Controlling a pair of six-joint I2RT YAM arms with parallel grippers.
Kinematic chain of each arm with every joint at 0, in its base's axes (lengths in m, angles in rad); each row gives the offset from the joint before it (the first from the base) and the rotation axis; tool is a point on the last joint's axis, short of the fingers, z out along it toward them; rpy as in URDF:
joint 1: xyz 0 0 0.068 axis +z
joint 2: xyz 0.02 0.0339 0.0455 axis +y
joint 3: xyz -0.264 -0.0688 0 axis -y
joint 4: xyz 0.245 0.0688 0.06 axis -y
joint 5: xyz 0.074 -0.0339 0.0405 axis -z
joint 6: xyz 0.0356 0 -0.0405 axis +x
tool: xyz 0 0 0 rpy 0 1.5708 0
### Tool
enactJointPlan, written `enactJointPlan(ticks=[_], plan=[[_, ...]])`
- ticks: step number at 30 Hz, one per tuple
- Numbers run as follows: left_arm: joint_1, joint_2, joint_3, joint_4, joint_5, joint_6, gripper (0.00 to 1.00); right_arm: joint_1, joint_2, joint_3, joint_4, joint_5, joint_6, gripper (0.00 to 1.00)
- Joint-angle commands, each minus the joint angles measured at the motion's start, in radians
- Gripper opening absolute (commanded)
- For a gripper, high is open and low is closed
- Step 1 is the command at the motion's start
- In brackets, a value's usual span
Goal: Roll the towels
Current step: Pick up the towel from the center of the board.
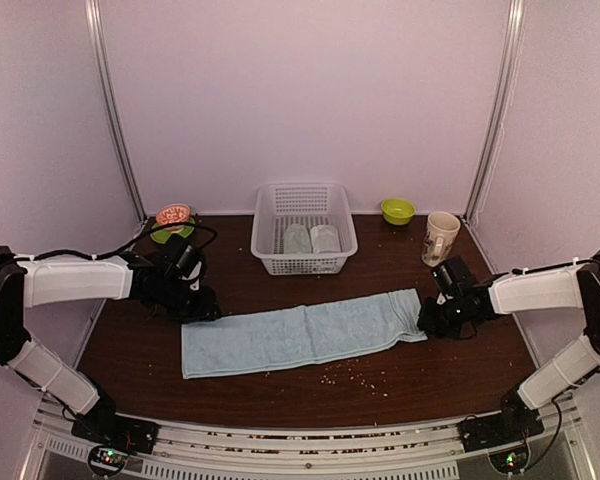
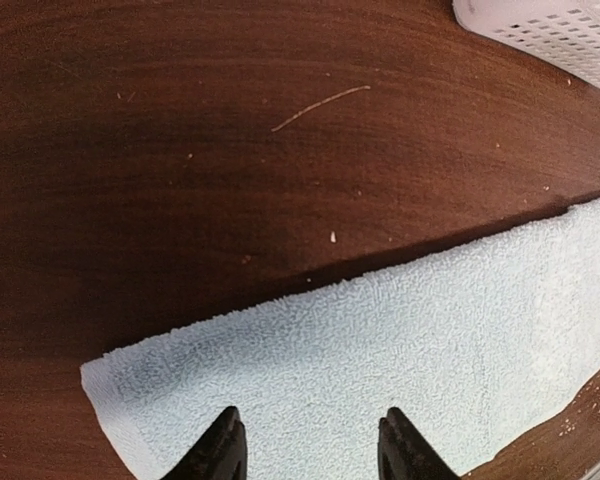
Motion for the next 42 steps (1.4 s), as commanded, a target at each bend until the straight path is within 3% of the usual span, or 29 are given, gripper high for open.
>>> enactJointPlan(ticks=[1,9,24,35,42], plan=[[0.001,-0.019,-0.012,0.035,0.013,0.006,0.45,0.013,0.009,-0.073,-0.175,-0.019,0.041,0.00],[0.002,-0.010,-0.006,0.040,0.037,0.019,0.44,-0.019,-0.212,-0.011,-0.262,0.101,0.018,0.00],[-0.008,0.083,0.031,0.058,0.136,0.038,0.42,-0.026,-0.366,0.084,-0.386,0.264,-0.252,0.00],[-0.019,0.111,0.048,0.054,0.130,0.038,0.41,-0.024,-0.290,-0.018,-0.388,0.014,-0.162,0.00],[-0.019,0.098,0.053,0.040,0.112,0.056,0.41,-0.023,-0.326,-0.033,-0.486,-0.032,-0.165,0.00]])
